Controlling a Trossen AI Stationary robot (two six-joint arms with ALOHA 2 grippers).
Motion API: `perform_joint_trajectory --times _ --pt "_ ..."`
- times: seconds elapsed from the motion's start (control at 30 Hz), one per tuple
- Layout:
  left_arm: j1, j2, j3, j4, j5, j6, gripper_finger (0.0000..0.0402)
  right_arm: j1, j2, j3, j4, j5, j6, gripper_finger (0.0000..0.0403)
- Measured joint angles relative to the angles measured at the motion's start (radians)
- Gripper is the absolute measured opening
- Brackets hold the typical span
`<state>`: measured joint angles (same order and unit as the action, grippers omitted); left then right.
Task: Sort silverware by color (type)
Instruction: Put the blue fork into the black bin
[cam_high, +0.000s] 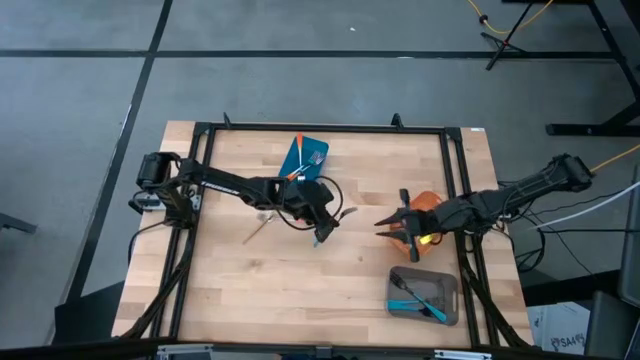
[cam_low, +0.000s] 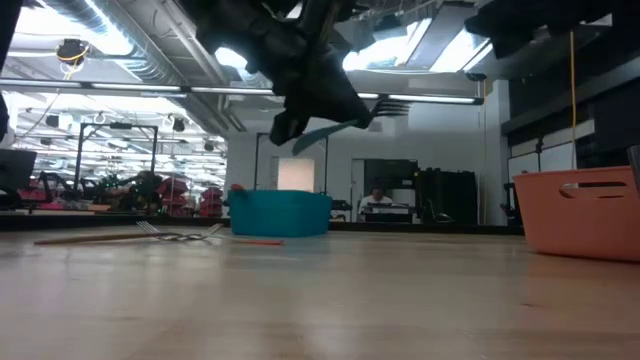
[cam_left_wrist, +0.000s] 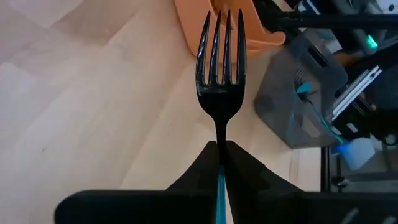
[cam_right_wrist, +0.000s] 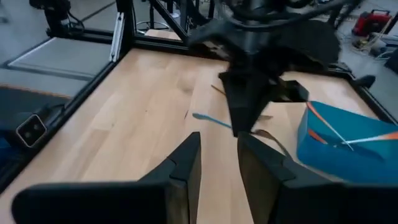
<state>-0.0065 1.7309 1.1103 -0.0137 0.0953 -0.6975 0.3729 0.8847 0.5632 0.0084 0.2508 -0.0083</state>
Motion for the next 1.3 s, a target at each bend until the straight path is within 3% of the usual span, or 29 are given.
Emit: perform_joint_trajectory --times 0.17,0.33,0.5,0.7,0.93,1.3 --pt "0.019 0.0 0.0 0.065 0.003 -0.001 0.0008 0.0 0.113 0.0 0.071 0.0 -0.098 0.0096" --pt "0.017 0.0 0.0 0.174 -0.032 0.101 0.0008 0.0 0.192 0.0 0.071 0.045 -0.127 0.0096" --pt "-0.002 0.0 0.0 0.316 -0.073 0.219 0.0008 0.0 0.221 0.0 0.116 0.126 -0.122 0.0096" --pt "-0.042 0.0 0.0 0.342 -0.122 0.358 0.0008 0.0 0.211 0.0 0.291 0.211 -0.119 0.0096" --pt "-0.102 0.001 0.0 0.408 -0.231 0.516 0.0008 0.0 0.21 0.0 0.358 0.213 -0.056 0.0096" --pt "-0.135 0.001 0.0 0.465 -0.27 0.652 0.0008 0.0 0.21 0.0 0.401 0.131 0.004 0.0096"
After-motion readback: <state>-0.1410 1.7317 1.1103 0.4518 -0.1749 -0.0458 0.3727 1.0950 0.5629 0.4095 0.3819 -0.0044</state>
